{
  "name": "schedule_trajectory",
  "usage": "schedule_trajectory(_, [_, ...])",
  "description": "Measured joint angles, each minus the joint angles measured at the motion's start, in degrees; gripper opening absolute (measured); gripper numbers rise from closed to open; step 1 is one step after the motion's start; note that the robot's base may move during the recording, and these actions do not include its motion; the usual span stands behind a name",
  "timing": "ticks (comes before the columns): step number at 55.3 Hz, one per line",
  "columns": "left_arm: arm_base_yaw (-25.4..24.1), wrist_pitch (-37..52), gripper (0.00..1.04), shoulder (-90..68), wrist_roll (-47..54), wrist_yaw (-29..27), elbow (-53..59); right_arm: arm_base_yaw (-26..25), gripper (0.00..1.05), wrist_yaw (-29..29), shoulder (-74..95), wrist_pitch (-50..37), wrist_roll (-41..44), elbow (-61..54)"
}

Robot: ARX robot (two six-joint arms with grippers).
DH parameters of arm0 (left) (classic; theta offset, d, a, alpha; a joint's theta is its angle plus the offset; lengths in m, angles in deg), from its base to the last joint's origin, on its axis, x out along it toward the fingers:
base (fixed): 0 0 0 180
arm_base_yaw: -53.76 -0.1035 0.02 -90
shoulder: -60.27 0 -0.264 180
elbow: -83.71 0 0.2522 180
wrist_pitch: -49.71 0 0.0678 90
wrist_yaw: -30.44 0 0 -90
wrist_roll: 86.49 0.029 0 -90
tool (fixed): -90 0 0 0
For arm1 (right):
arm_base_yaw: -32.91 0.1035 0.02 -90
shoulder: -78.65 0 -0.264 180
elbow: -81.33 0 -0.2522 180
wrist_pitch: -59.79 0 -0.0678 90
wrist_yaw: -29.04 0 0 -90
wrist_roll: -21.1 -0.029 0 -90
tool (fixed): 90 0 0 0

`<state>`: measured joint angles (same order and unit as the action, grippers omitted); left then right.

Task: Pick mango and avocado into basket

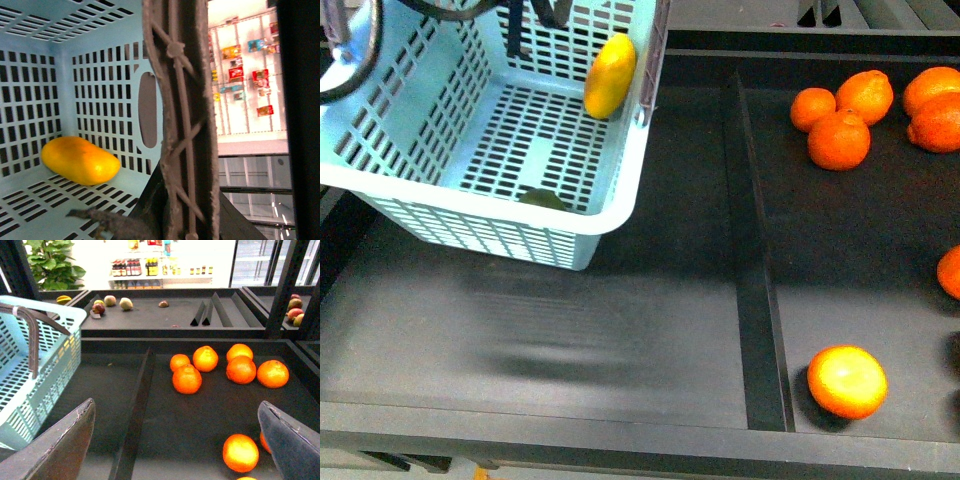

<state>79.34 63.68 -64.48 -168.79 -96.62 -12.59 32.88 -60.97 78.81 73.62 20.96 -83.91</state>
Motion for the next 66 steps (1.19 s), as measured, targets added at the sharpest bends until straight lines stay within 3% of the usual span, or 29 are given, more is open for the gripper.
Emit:
schedule_trajectory(9, [-0.1, -8.7, 0.06, -4.0, -9.0, 4.8, -3.4, 0.0, 0.96, 0.0, 0.0, 0.0, 0.0, 0.0])
schedule_trajectory(23, [-0.5, -23.1, 0.06, -6.6, -11.7, 7.6, -9.2, 0.0, 0.96, 0.0, 0.0, 0.0, 0.0, 0.0])
schedule_trajectory(28, [-0.5, -27.0, 0.27, -6.7, -12.3, 7.9, -10.6, 0.0, 0.96, 0.0, 0.0, 0.0, 0.0, 0.0])
schedule_trajectory(37, [-0.3, -32.8, 0.54, -6.7, -12.8, 7.0, -11.9, 0.0, 0.96, 0.0, 0.0, 0.0, 0.0, 0.0])
schedule_trajectory(51, [0.3, -48.7, 0.97, -3.5, -13.4, 6.1, -14.8, 0.0, 0.96, 0.0, 0.0, 0.0, 0.0, 0.0])
schedule_trajectory(66, [2.5, -51.7, 0.96, 11.0, -11.2, -0.2, -6.5, 0.0, 0.96, 0.0, 0.0, 0.0, 0.0, 0.0])
